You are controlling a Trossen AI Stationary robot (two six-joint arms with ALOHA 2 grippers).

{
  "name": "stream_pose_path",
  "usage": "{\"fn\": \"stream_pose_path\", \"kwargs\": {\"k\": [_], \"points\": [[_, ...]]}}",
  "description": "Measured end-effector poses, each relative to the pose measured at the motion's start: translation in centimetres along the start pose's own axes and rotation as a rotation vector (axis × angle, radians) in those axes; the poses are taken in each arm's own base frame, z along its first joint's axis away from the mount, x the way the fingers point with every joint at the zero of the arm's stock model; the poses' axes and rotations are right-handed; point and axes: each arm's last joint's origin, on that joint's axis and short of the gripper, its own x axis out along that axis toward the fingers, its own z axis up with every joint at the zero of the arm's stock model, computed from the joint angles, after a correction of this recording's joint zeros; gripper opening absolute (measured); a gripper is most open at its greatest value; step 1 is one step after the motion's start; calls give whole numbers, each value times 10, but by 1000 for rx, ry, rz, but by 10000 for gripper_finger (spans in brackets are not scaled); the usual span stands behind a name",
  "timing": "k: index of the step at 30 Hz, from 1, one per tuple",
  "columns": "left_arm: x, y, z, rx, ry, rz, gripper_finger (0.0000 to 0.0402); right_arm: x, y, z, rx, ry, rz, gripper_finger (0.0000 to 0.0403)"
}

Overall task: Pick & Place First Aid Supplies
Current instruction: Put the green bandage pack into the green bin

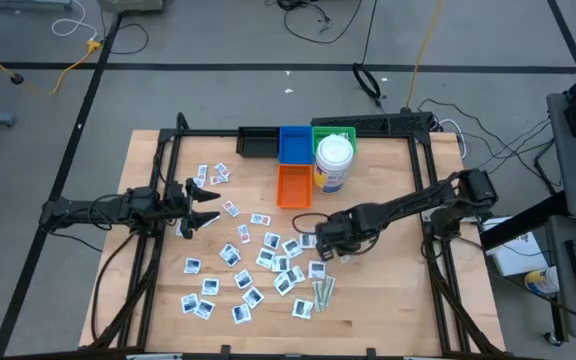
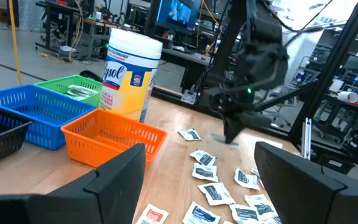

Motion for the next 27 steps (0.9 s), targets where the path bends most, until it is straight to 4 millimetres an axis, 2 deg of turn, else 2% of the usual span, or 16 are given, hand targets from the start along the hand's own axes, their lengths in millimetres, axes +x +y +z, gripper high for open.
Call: {"fn": "stream_pose_path", "kwargs": {"k": [8,18,22,27], "points": [[0,0,0,0,0,0,306,-36,-31,13,-208,23,-84,2],[0,0,0,0,0,0,306,-70,-54,15,-640,21,-59,1],[0,0,0,0,0,0,306,-75,-64,10,-745,13,-42,1],[0,0,0,0,0,0,306,-70,-87,9,-719,23,-59,1]]}}
